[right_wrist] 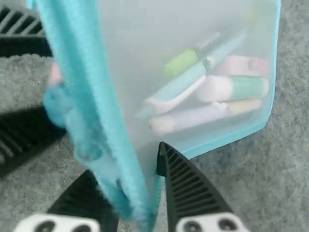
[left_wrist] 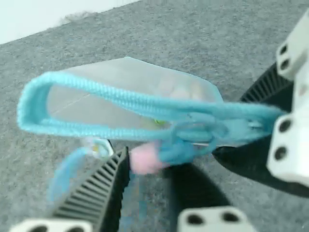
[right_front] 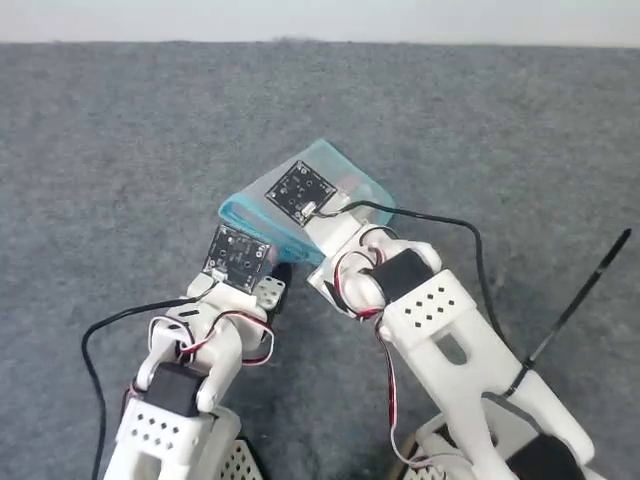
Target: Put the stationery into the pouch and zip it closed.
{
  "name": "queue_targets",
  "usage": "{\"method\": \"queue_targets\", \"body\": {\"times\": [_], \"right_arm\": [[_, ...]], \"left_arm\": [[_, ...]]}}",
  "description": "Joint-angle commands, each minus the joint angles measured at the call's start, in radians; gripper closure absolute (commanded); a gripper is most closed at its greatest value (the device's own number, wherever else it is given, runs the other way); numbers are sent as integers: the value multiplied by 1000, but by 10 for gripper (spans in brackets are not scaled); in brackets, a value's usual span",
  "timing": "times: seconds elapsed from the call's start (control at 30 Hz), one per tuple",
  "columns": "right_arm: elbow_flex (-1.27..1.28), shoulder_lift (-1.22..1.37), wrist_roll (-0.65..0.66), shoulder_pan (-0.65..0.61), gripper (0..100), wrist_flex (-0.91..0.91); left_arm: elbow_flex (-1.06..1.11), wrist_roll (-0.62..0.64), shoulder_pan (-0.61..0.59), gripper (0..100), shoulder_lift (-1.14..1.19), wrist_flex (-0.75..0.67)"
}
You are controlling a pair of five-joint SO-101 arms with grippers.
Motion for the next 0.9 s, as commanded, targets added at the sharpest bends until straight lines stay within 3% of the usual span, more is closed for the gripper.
{"method": "queue_targets", "body": {"times": [0.0,0.17,0.4,0.7,0.87], "right_arm": [[17,-33,32,30,993,-5],[66,-31,69,127,993,-42],[149,-31,110,203,993,-117],[167,-31,137,242,993,-113],[204,-31,175,328,993,-113]], "left_arm": [[-18,-35,-5,991,-17,-46],[-18,-48,-8,991,-17,-43],[-24,-48,-166,991,-17,-48],[-25,-48,-255,991,-17,-48],[-25,-48,-330,991,-17,-60]]}}
